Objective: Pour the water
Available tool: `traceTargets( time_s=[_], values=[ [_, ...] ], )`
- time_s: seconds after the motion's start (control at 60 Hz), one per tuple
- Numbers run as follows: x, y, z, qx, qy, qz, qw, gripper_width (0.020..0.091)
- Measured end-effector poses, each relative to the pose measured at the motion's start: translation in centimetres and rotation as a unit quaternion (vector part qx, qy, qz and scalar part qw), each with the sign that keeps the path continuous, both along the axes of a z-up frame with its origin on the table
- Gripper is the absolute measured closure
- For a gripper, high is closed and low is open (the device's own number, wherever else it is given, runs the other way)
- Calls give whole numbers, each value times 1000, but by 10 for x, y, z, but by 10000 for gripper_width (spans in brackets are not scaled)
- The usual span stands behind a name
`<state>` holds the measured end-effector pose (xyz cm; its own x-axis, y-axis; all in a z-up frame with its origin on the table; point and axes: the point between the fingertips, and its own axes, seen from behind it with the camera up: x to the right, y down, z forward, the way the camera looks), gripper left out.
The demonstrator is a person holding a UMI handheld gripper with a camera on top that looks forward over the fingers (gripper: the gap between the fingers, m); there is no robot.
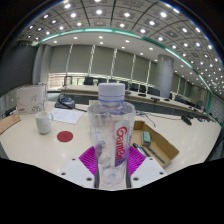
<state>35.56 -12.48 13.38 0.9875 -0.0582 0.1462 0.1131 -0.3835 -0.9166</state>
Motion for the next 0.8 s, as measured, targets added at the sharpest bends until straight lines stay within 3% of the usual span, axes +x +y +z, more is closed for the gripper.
traceTargets(
  time_s=[0.267,0.467,0.8],
  values=[
    [-30,76,72,15,-156,-1,988,750],
    [-94,144,105,9,-332,10,943,751],
    [-190,220,81,-11,-676,93,731,753]
  ],
)
